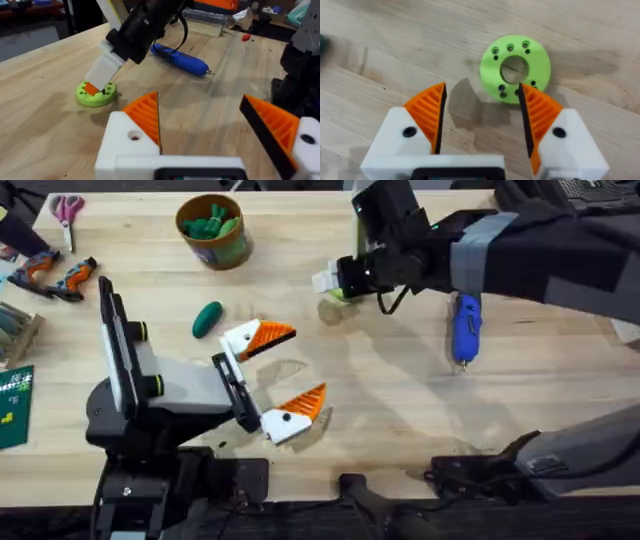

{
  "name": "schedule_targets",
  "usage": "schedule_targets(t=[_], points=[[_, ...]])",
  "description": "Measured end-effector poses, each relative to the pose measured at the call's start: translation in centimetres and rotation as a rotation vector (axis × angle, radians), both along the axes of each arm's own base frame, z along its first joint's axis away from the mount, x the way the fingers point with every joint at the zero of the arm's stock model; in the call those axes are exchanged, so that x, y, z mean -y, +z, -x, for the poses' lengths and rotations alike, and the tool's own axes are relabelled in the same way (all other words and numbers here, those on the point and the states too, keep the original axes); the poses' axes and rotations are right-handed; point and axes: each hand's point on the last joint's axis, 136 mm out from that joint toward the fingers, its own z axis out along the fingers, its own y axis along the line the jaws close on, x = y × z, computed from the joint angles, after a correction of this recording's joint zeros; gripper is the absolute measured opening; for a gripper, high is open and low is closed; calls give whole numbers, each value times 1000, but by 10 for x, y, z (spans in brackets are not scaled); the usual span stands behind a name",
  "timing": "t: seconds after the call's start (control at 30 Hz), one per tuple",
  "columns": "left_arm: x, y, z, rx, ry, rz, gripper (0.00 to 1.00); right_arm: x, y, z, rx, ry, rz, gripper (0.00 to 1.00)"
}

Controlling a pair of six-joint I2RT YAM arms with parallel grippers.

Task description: Pick up the gripper from the table and insert it into the empty holder that is missing its gripper. Then pick up a screw, insert it into the mounting hole, and use the screwdriver to tighten it. Finally, clean up the table by picking up the vegetable and placing it into the bucket.

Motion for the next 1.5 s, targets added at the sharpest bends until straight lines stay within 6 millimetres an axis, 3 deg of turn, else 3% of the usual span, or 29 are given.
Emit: schedule_targets(t=[0.13,0.33,0.67,0.77,1.37,1.4,1.43,1.5], points=[[0,0,0,0,0,0,986,-2,0,0,4,3,-1,726],[0,0,0,0,0,0,986,-2,-16,-1,-21,1,14,595],[0,0,0,0,0,0,986,-3,-19,-4,-17,-2,14,584],[0,0,0,0,0,0,986,-3,-29,-4,-34,-2,25,584],[0,0,0,0,0,0,985,1,-28,-11,1,-24,47,532],[0,0,0,0,0,0,986,1,-28,-11,1,-25,48,522],[0,0,0,0,0,0,986,1,-28,-11,1,-25,48,431],[0,0,0,0,0,0,986,1,-28,-11,1,-25,49,397]])
